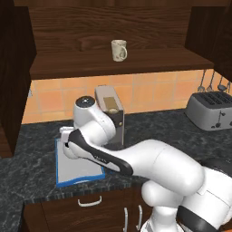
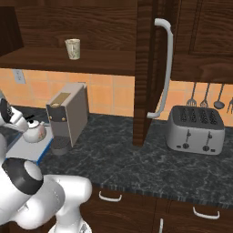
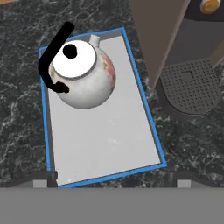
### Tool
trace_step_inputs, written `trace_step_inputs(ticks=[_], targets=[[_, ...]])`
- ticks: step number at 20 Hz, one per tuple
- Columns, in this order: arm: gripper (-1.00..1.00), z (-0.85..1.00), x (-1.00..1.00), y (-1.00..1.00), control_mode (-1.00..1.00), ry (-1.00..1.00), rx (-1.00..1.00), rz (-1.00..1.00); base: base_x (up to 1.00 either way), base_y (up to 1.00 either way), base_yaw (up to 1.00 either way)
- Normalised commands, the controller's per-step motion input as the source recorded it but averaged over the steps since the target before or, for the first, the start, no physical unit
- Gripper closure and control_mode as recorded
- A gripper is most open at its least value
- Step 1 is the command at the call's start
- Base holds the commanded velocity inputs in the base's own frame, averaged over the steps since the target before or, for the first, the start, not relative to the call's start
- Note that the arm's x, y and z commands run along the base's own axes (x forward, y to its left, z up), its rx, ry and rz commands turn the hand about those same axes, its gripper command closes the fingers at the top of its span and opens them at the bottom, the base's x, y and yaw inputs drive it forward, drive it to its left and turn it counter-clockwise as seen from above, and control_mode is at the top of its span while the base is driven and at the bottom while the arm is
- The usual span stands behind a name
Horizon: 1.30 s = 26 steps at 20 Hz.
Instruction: Pick the kettle from the counter and place it on the tray. Then pick the mug from the cabinet and place it on the tray. Then close the cabinet doors.
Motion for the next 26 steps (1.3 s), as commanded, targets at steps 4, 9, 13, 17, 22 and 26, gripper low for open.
trace_step_inputs(ticks=[4,9,13,17,22,26], targets=[[-1.00,0.61,-0.39,-0.58,-1.00,-0.01,0.00,0.11,0.00,0.00,0.00],[-1.00,0.65,-0.44,-0.51,-1.00,-0.03,-0.08,0.21,0.00,0.00,0.00],[-1.00,0.62,-0.37,-0.46,-1.00,-0.07,-0.21,0.21,0.00,0.00,0.00],[-1.00,0.63,-0.24,-0.46,-1.00,-0.28,-0.10,0.12,0.00,0.00,0.00],[-1.00,0.72,-0.18,-0.49,-1.00,-0.49,0.00,0.01,0.00,0.00,0.00],[-1.00,0.70,-0.03,-0.53,-1.00,-0.33,0.06,0.00,0.00,0.00,0.00]])
